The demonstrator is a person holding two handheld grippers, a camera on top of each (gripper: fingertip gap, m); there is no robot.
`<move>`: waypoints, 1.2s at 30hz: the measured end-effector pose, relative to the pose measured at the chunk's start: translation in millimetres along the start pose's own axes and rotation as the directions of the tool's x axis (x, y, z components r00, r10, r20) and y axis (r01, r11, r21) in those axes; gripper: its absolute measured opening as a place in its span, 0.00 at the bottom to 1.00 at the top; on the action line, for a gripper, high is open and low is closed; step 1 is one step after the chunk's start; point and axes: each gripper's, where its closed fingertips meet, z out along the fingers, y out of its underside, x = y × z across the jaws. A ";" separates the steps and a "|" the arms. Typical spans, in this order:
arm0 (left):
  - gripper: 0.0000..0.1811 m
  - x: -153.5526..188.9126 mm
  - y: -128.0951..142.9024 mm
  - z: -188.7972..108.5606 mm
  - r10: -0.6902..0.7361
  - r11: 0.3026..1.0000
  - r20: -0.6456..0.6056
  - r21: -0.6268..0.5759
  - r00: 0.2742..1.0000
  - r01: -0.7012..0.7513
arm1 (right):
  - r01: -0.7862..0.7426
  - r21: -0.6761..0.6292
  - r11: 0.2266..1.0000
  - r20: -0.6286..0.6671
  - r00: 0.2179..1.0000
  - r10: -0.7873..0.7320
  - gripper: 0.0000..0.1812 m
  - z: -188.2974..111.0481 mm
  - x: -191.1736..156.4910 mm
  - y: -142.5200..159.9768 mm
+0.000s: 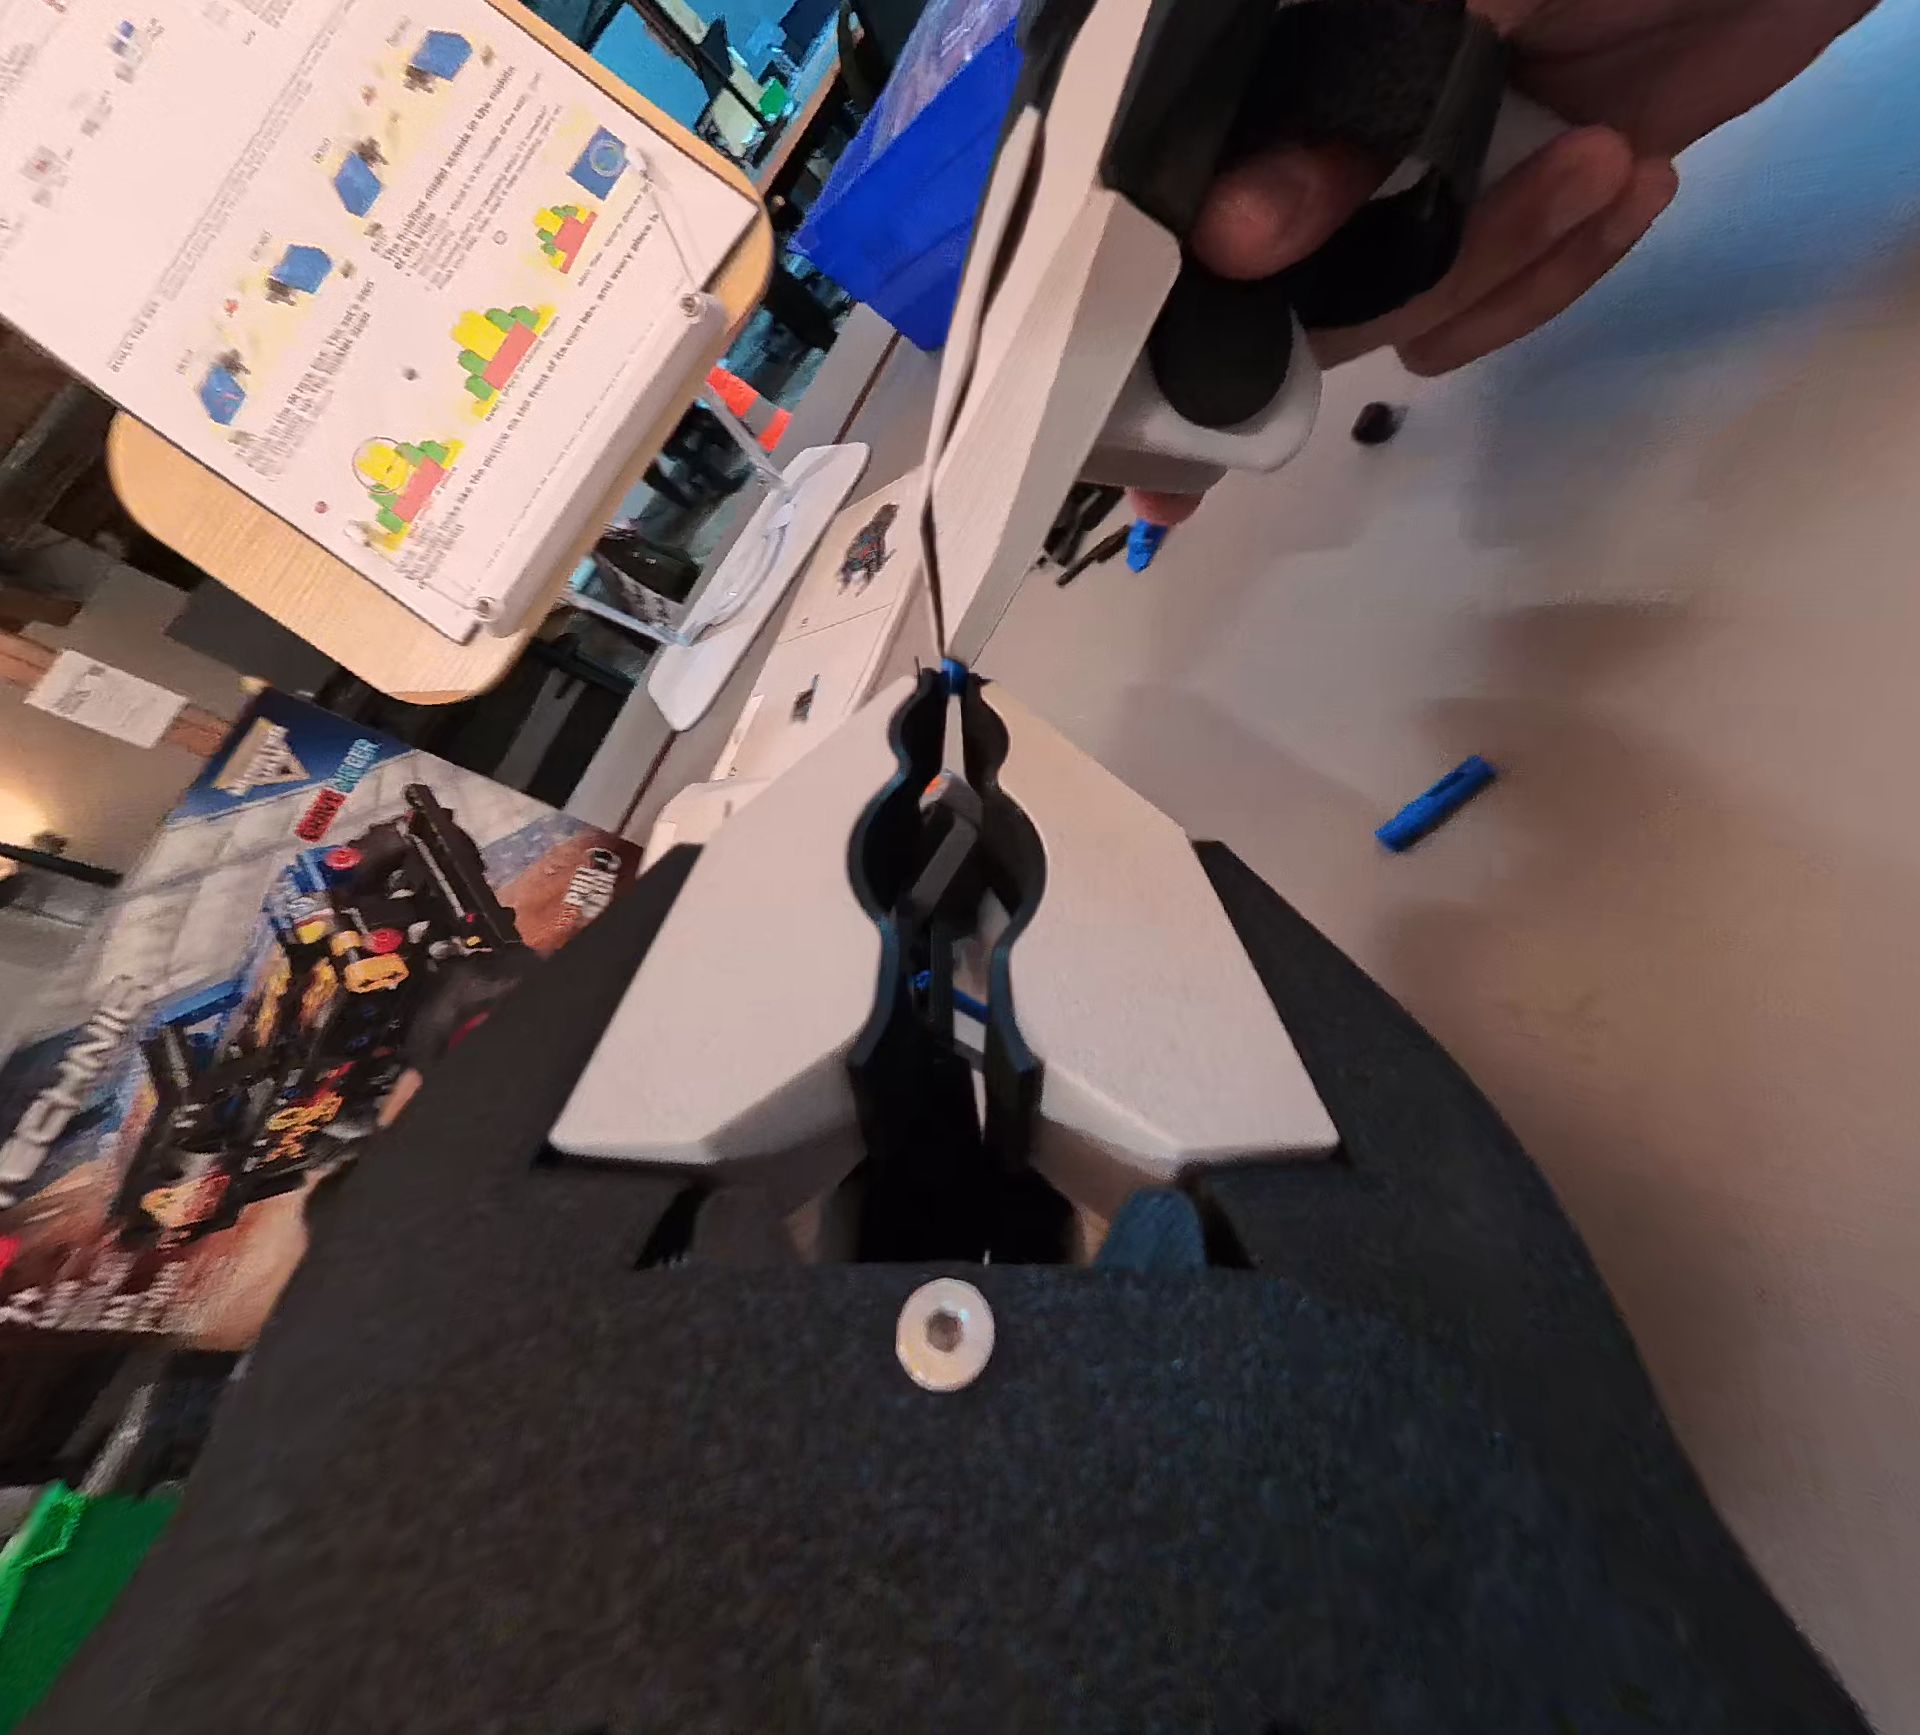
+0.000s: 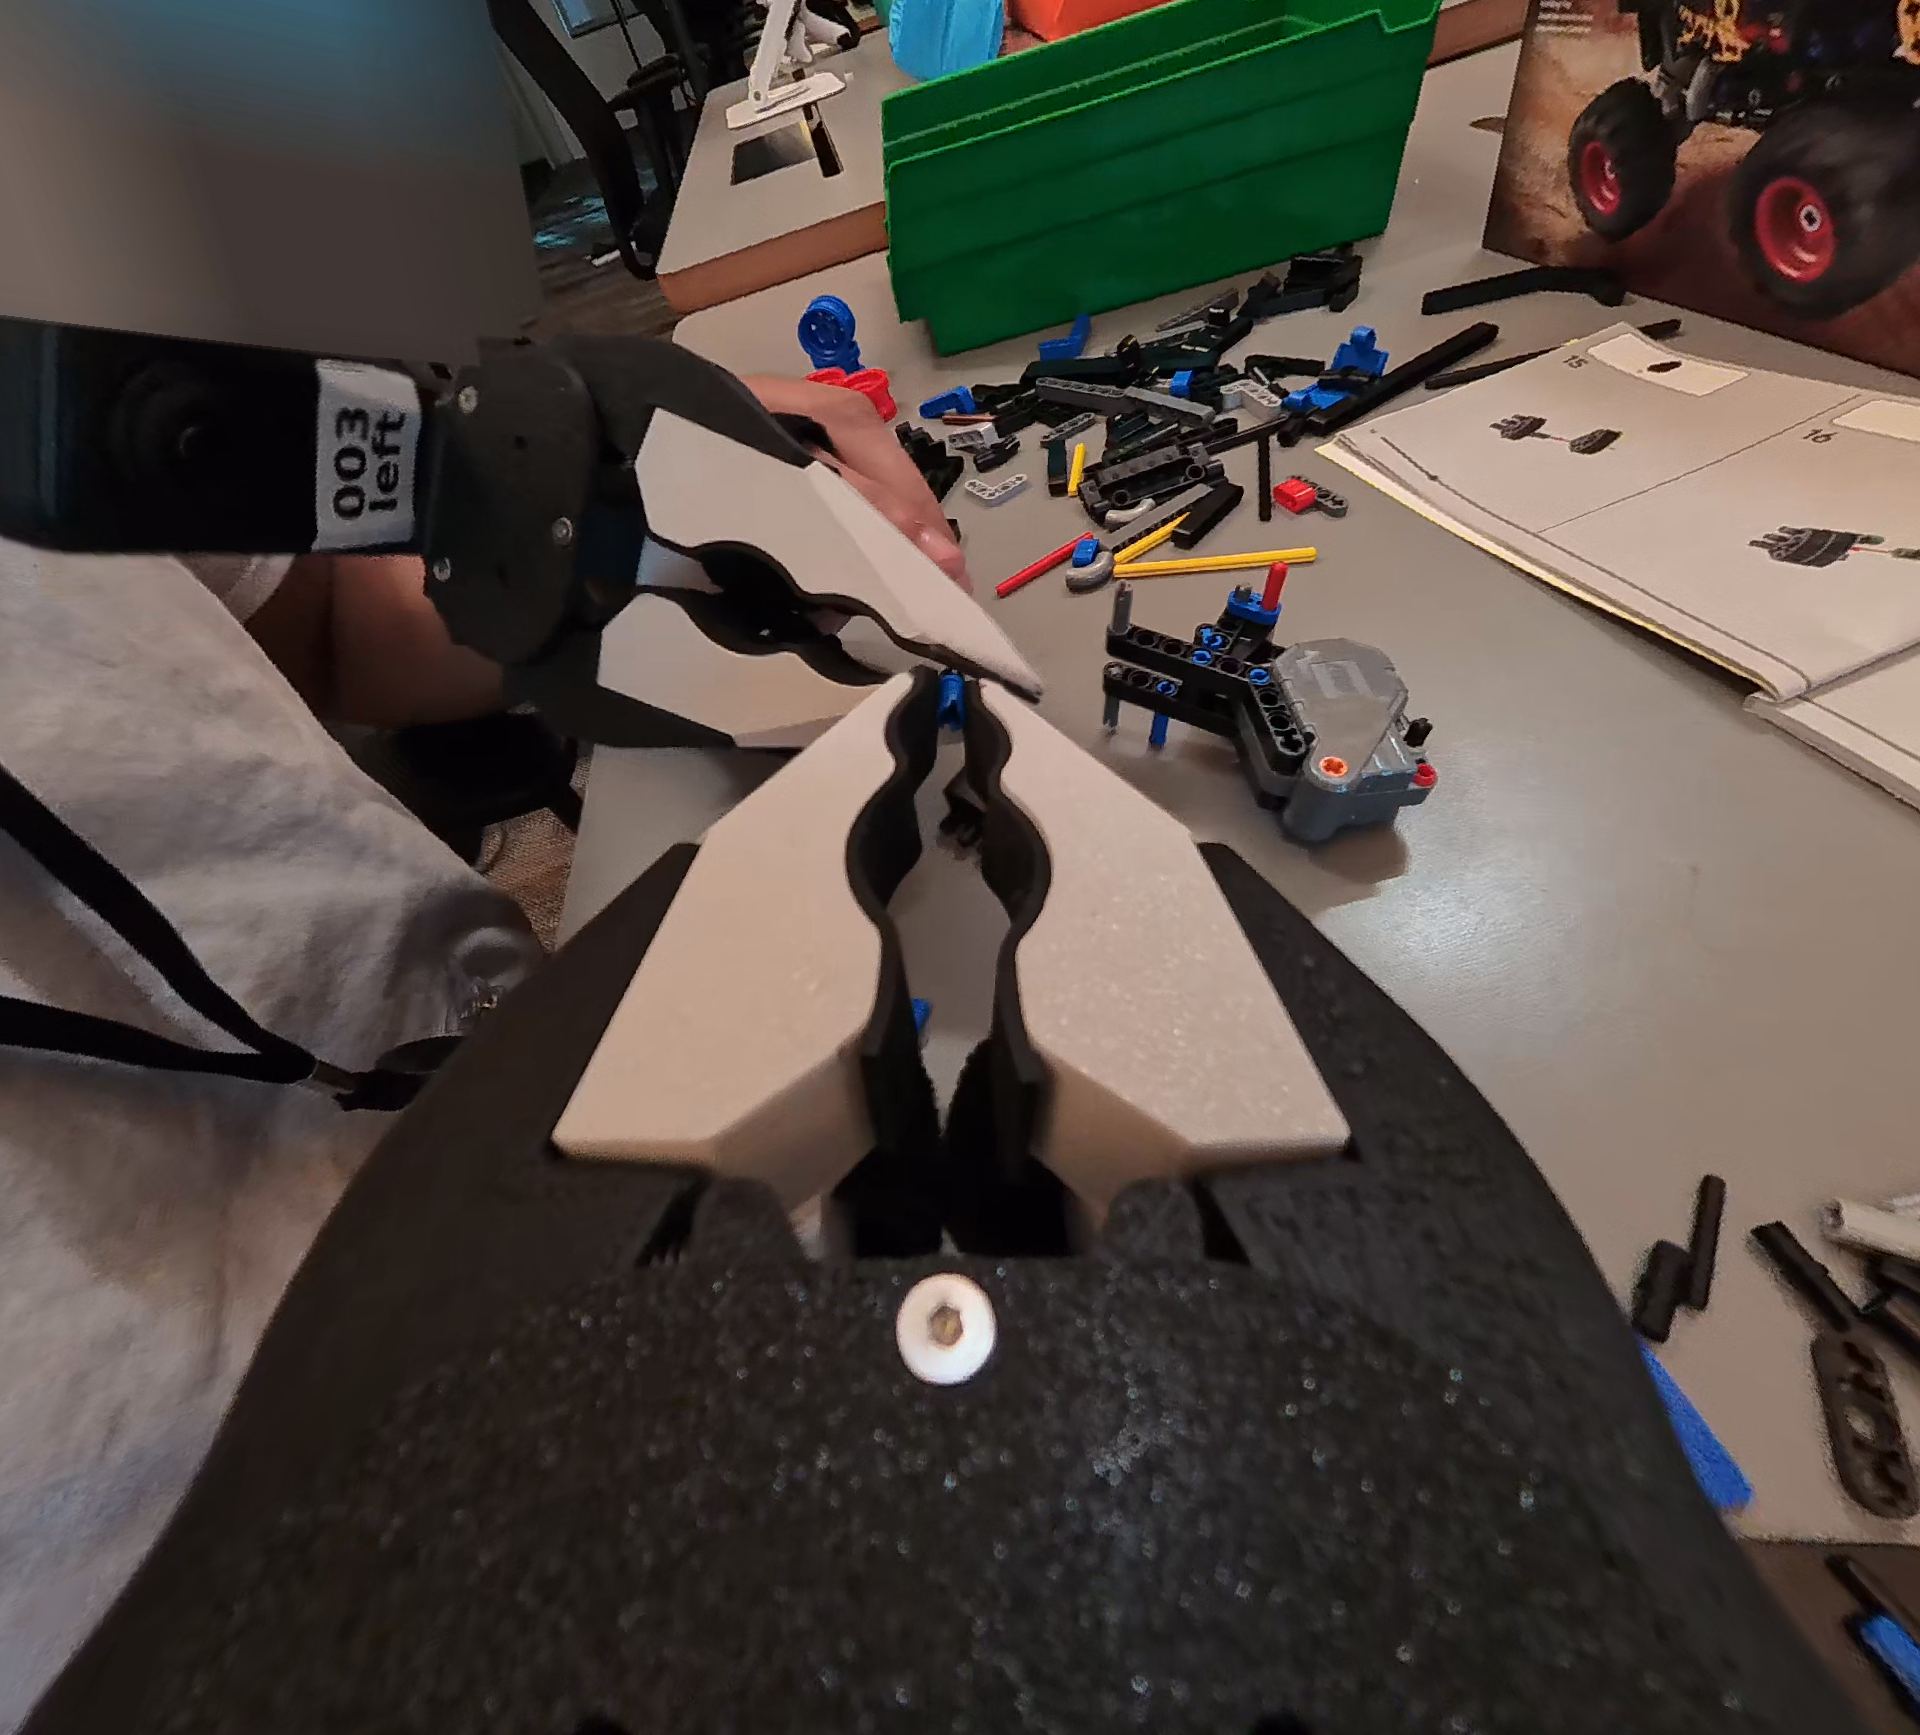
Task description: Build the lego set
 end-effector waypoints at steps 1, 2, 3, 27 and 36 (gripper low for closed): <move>0.00 2.1 1.1 -2.4 -0.025 1.000 -0.028 -0.009 0.999 0.025 | 0.009 -0.001 1.000 -0.009 1.000 -0.009 0.02 -2.1 -2.2 0.2; 0.03 2.7 5.6 -5.2 -0.054 0.998 -0.052 -0.035 0.997 0.052 | 0.014 0.010 1.000 -0.030 0.999 -0.014 0.02 -6.0 -2.5 -0.9; 0.03 0.2 10.9 -9.5 -0.085 0.995 -0.065 -0.061 0.994 0.081 | 0.010 0.029 1.000 -0.060 0.998 -0.009 0.02 -11.0 -1.0 -2.3; 0.17 42.8 77.2 -24.8 0.329 0.801 -0.832 -0.004 0.446 -0.598 | -0.071 0.231 0.970 -0.058 0.995 0.087 0.02 -30.7 -17.0 3.2; 0.10 45.4 77.7 -23.0 0.249 0.817 -0.848 -0.076 0.468 -0.572 | -0.093 0.229 0.969 -0.028 0.994 0.102 0.02 -30.6 -19.4 3.4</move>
